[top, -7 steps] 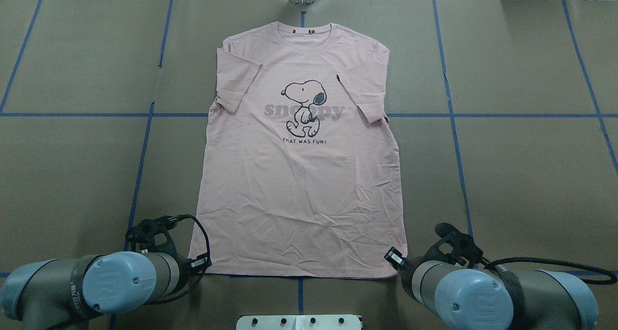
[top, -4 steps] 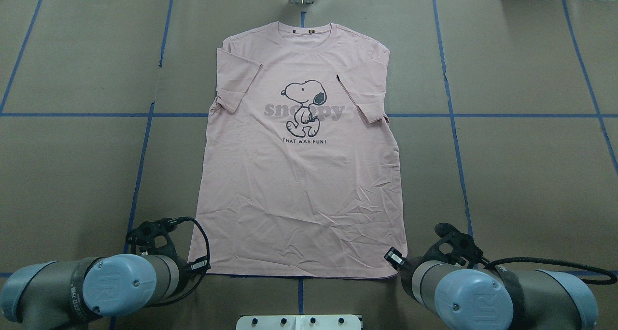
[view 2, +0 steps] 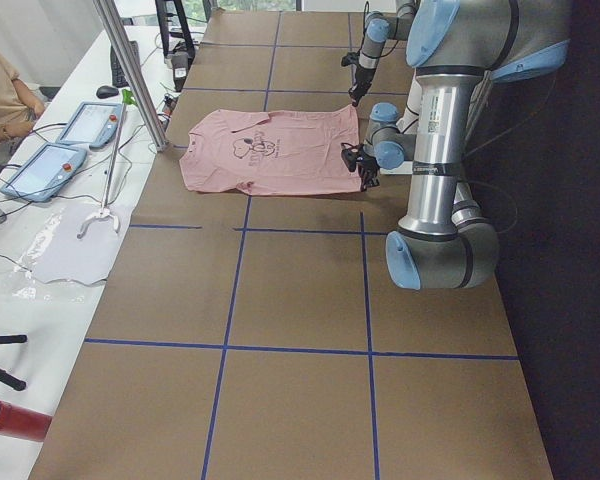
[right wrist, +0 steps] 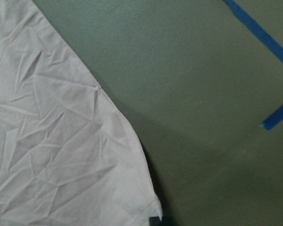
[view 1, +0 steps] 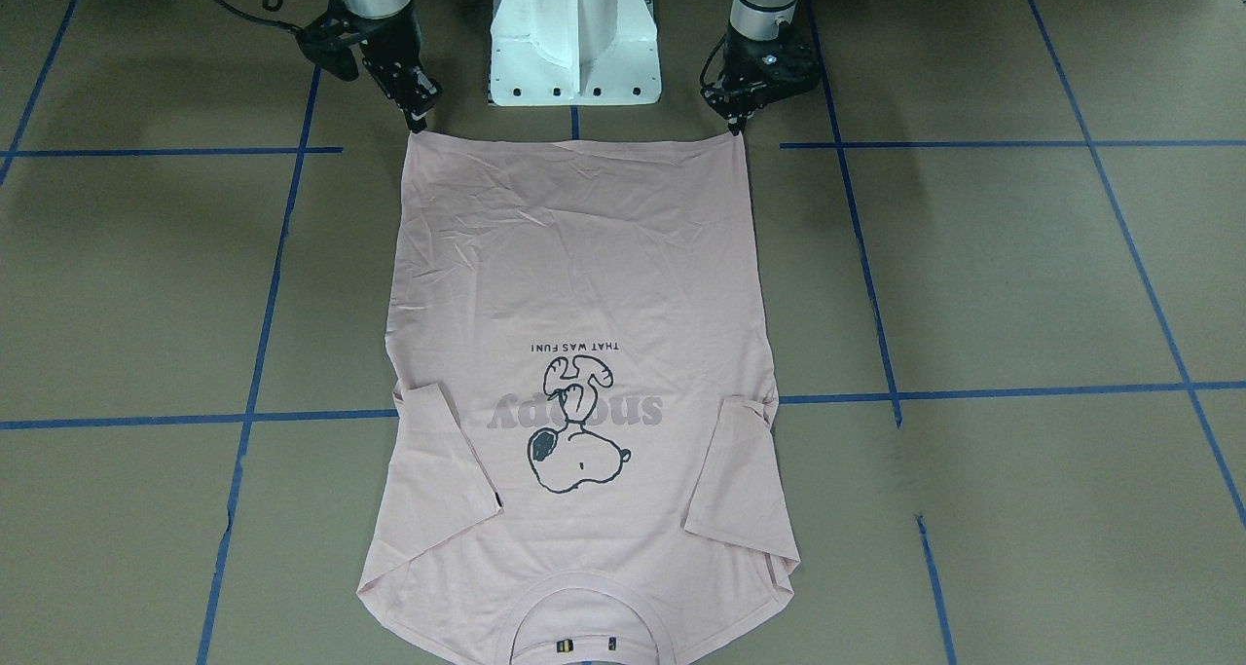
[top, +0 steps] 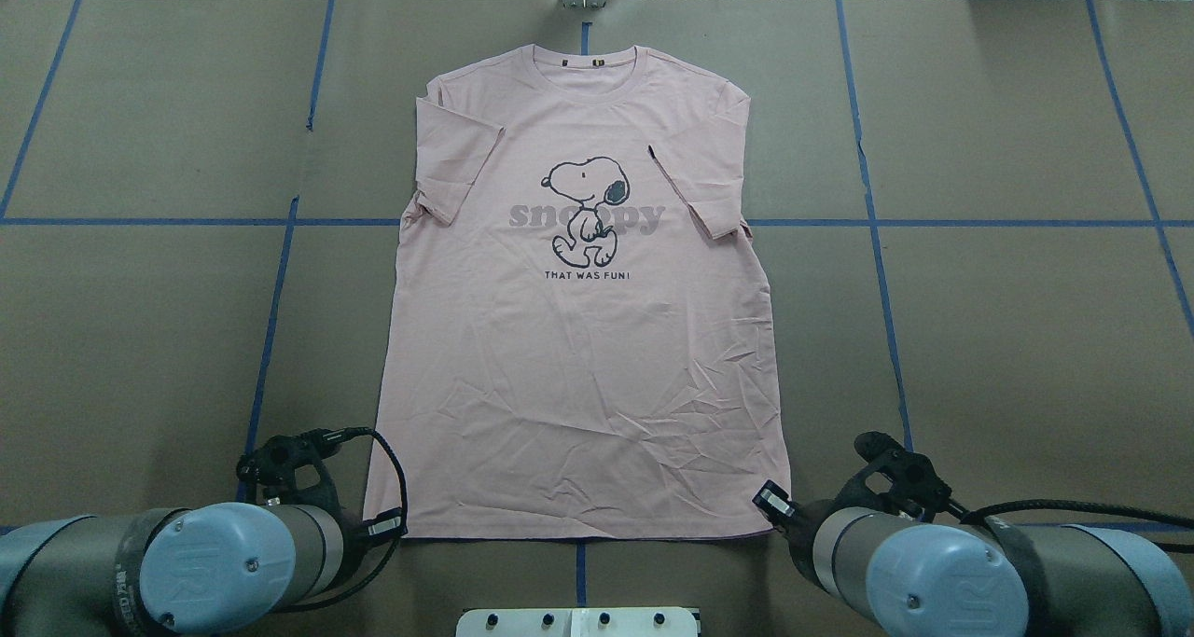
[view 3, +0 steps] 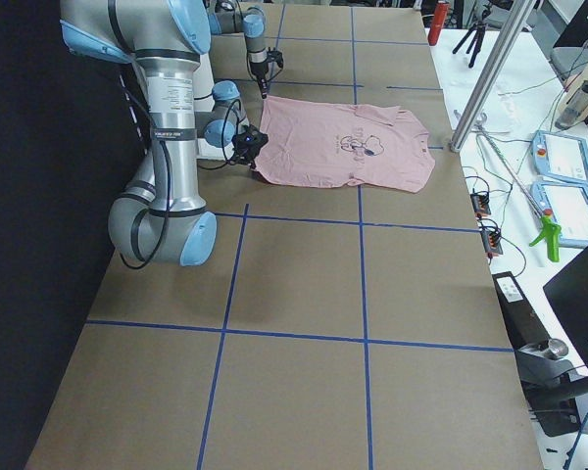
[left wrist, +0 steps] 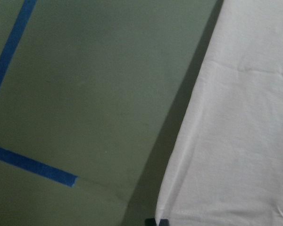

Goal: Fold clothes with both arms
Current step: 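Grasp both bottom hem corners with the left and right grippers, then lift the hem with both grippers and fold it up onto the collar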

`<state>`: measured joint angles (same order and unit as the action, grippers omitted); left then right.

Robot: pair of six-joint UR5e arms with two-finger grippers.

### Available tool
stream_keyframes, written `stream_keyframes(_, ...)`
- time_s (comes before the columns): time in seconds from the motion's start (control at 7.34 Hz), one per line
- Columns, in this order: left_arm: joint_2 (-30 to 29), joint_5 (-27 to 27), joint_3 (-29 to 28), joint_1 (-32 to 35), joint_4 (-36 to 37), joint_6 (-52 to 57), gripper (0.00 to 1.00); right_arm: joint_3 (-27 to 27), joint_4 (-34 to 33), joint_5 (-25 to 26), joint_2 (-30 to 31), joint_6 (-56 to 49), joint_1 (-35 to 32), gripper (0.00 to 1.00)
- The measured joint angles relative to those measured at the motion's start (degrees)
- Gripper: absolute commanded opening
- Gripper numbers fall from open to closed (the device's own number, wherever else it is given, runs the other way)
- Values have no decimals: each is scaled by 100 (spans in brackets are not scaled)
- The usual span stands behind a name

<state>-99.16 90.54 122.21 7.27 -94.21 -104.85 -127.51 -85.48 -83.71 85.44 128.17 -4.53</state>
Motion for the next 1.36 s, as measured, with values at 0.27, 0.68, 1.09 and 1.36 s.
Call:
stream_keyframes(0.27,-5,224,423,-78,89,5,0,-678,-3,-6,503,5,303,0)
stream_keyframes(0.68,-213,330,824,69,261,157,0,-928,4,-33,550,-217,-194,0)
stream_keyframes(1.09,-1311,318,-458,1262,166,1120,0,459,11,-321,-775,-1685,-1579,0)
stream_keyframes(1.36,-1791,314,-1823,2201,-680,1812,0,1653,33,-706,-1562,-2754,-2661,0)
